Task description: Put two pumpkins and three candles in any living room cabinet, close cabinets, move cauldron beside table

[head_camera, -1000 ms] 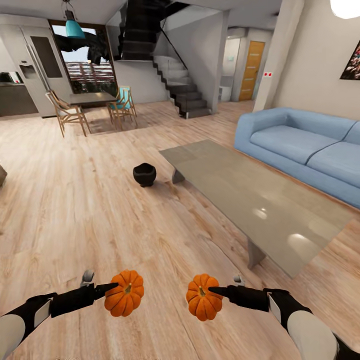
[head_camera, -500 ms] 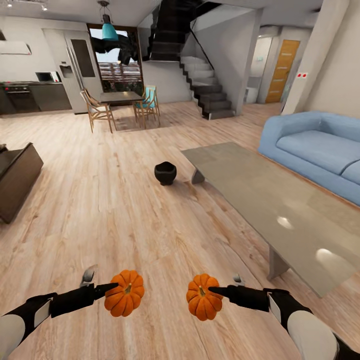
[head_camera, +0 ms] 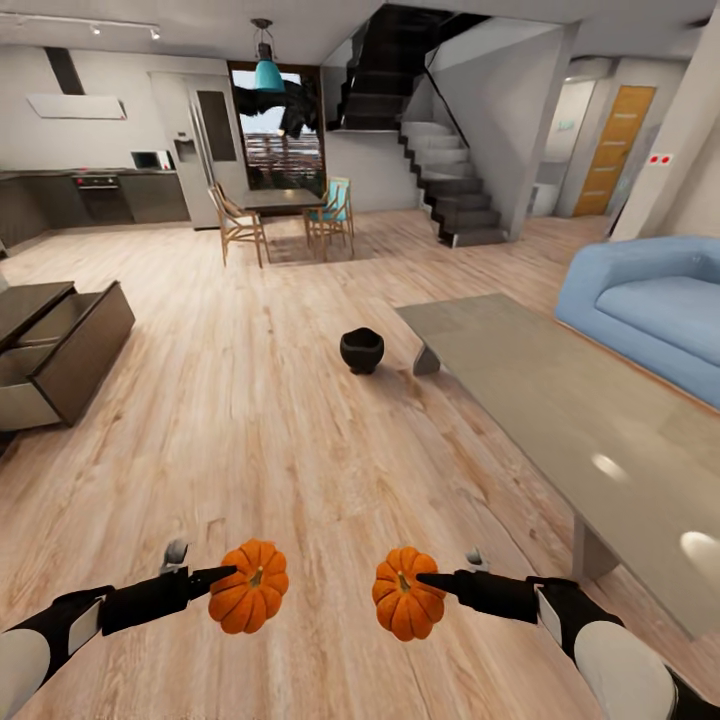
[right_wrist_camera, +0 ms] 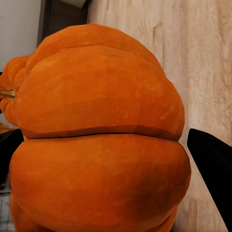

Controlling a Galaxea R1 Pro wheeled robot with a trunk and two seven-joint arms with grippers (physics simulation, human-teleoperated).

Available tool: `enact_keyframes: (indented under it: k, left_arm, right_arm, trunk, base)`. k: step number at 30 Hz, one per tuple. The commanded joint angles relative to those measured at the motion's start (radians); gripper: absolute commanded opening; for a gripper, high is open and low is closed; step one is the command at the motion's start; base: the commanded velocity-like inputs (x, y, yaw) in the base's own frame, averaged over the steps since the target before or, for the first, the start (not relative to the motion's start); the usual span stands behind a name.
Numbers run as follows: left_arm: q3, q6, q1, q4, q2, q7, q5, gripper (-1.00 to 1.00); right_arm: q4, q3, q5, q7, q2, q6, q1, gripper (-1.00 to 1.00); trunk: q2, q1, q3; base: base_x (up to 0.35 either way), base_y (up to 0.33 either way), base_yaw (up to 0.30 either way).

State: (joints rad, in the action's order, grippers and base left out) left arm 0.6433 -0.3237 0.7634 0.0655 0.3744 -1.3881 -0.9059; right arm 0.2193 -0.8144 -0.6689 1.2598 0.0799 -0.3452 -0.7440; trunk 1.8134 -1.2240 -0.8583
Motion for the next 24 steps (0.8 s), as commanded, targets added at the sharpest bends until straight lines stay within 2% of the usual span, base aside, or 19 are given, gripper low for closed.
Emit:
enact_keyframes:
  k: [1,11,24]
  left_arm:
    - [-0.011,0.0,0.0,0.0,0.0,0.0,-0.001,-1.0]
    - [-0.011,0.0,-0.001,0.0,-0.001,0.0,-0.001,-1.0]
    - [-0.011,0.0,-0.001,0.0,-0.002,0.0,-0.001,-1.0]
  right_arm:
    - [0.0,0.0,0.0,0.0,0.0,0.0,0.0,-1.0]
    - [0.0,0.0,-0.001,-0.002,0.0,0.005,0.0,-1.0]
    - [-0.001,0.0,-0.001,-0.007,-0.002,0.018,0.0,-1.0]
  trunk:
    - [0.0,0.0,0.001]
    - [0.0,0.0,0.013]
    - [0.0,0.0,0.028]
  base:
    - [0.0,0.0,0.214]
    - [0.021,0.0,0.214]
    - [0.305,0.0,0.214]
